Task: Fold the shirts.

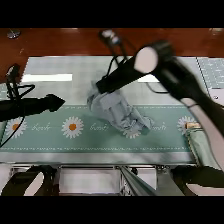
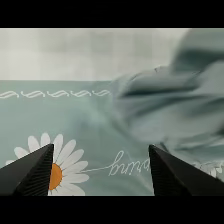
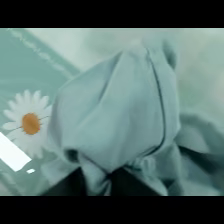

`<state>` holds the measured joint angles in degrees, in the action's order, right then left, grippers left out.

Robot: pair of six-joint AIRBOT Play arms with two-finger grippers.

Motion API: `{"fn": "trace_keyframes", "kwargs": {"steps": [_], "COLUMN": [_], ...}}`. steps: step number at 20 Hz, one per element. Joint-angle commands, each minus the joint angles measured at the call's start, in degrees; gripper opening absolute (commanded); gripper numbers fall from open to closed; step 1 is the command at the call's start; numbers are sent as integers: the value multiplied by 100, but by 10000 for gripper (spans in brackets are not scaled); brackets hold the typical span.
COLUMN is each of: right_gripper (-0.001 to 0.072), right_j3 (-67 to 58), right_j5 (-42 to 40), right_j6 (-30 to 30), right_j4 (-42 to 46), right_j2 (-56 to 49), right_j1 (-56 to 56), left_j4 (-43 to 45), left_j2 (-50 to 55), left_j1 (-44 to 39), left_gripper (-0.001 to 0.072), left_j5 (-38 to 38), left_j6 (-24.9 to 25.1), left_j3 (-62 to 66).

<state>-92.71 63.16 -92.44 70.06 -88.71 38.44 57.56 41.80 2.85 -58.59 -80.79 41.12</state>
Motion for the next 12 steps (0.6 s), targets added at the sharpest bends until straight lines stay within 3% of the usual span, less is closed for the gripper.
{"fn": "trace_keyframes", "kwargs": {"steps": [1,4,8,10,12], "right_gripper": [596,626,625,624,623], "right_j3": [138,-236,361,1611,3230], "right_j5": [-212,942,2074,1808,1054], "right_j6": [164,422,396,319,273], "right_j4": [-1648,-1362,463,693,13], "right_j2": [-750,-476,638,1381,2079], "right_j1": [-39,-1078,-3154,-4186,-4994], "left_j4": [-22,-15,-22,-249,-798], "left_j2": [79,79,87,87,114], "left_j1": [-2,-2,-2,-2,0], "left_gripper": [702,701,701,701,701], "left_j5": [-48,-470,-1228,-1045,-66], "left_j6": [-2,2,-2,31,87], "left_j3": [-2,-2,-317,-970,-1718]}}
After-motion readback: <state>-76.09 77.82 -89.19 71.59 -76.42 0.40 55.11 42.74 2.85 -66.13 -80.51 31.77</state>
